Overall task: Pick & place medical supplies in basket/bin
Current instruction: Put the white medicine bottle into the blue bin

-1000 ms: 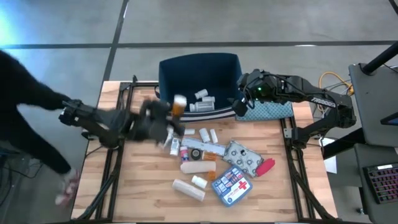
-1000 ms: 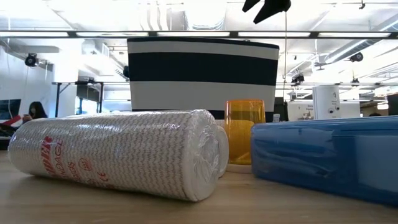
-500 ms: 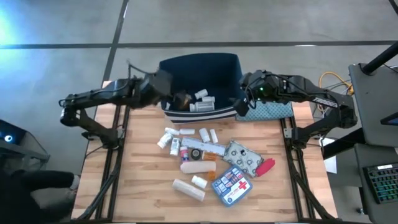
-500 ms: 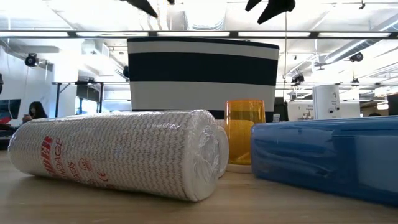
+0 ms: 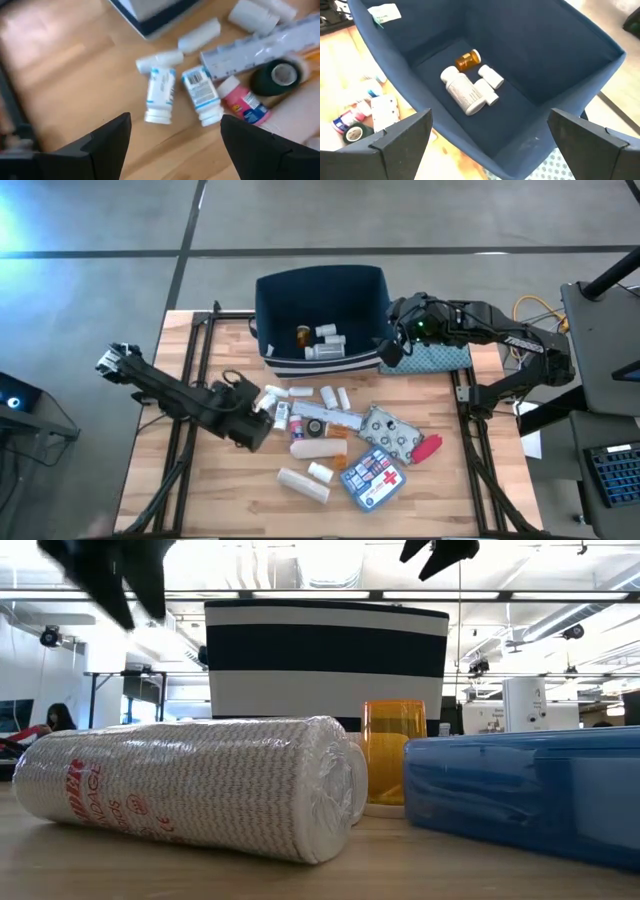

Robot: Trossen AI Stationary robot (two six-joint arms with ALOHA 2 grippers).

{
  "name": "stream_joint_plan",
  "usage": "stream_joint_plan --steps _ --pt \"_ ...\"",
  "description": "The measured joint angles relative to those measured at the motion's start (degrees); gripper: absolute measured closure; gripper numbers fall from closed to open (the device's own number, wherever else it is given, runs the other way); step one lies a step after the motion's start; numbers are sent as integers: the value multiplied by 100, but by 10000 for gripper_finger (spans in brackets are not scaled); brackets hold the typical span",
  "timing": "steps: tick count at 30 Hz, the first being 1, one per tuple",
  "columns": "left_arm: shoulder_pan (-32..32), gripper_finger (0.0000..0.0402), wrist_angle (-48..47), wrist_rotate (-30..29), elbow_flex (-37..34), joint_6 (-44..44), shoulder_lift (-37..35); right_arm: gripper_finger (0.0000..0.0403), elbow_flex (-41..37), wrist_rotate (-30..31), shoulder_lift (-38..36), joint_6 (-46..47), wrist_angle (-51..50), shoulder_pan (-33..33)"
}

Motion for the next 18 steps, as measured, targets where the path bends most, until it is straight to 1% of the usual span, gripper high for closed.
stream_joint_plan --steps 3,6,8,11,18 --pt "238 116 885 289 -764 -17 8 19 0 3 0 -2 3 -8" --pt "710 116 1464 692 -1343 -1 0 19 0 2 0 0 10 -7" --pt "980 116 1747 907 -1624 187 2 19 0 2 0 0 12 -7" --pt "1270 116 2103 1021 -1863 644 2 19 0 2 2 17 10 -5" --pt "1629 116 2630 1037 -2174 1731 0 19 0 0 4 179 4 0"
